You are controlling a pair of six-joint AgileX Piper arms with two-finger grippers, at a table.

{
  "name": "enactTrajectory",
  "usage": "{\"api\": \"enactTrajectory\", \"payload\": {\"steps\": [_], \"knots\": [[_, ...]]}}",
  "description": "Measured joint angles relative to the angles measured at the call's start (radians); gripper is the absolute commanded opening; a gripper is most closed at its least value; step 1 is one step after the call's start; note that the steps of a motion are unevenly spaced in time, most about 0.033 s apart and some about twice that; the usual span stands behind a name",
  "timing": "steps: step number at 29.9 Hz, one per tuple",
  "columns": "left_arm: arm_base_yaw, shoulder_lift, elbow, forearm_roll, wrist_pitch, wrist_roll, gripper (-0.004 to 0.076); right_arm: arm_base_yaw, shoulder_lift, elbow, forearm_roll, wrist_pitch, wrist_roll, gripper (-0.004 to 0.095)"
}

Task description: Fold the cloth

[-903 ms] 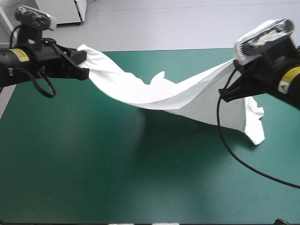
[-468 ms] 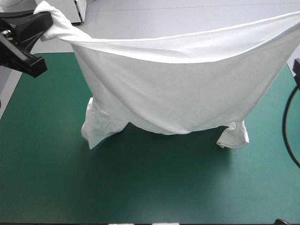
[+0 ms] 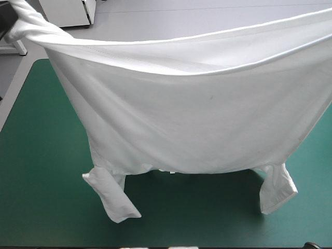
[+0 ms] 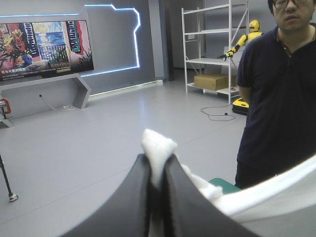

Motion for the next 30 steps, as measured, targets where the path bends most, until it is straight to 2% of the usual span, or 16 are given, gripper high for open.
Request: {"api": "enactTrajectory", "payload": {"steps": [6, 10, 16, 21, 24, 27, 30], "knots": [[0.000, 0.001, -0.001, -0.074, 0.000, 0.001, -0.0009, 0.000, 0.000, 0.000, 0.066, -0.019, -0.044, -0.0008], [0.000, 0.007, -0.001, -0.058, -0.001, 0.016, -0.0009, 0.000, 0.000, 0.003, 0.059, -0.018, -0.052, -0.0009], [0.000, 0.089, -0.001, 0.063, -0.002, 0.017, -0.0009, 0.000, 0.050, 0.083, -0.135, -0.012, -0.015, -0.0019], [0.000, 0.254, 0.001, 0.154, -0.017, 0.016, -0.0009, 0.000, 0.200, 0.168, -0.330, -0.009, 0.036, -0.0019], [0.000, 0.353, 0.008, 0.188, -0.026, 0.016, -0.0009, -0.003, 0.296, 0.207, -0.398, -0.019, 0.064, -0.0019], [0.000, 0.439, 0.009, 0.212, -0.026, 0.016, -0.0009, -0.043, 0.381, 0.233, -0.395, -0.059, 0.091, -0.0019], [0.001, 0.518, 0.009, 0.234, -0.033, 0.016, -0.0009, -0.136, 0.468, 0.244, -0.298, -0.104, 0.106, -0.0019]]}}
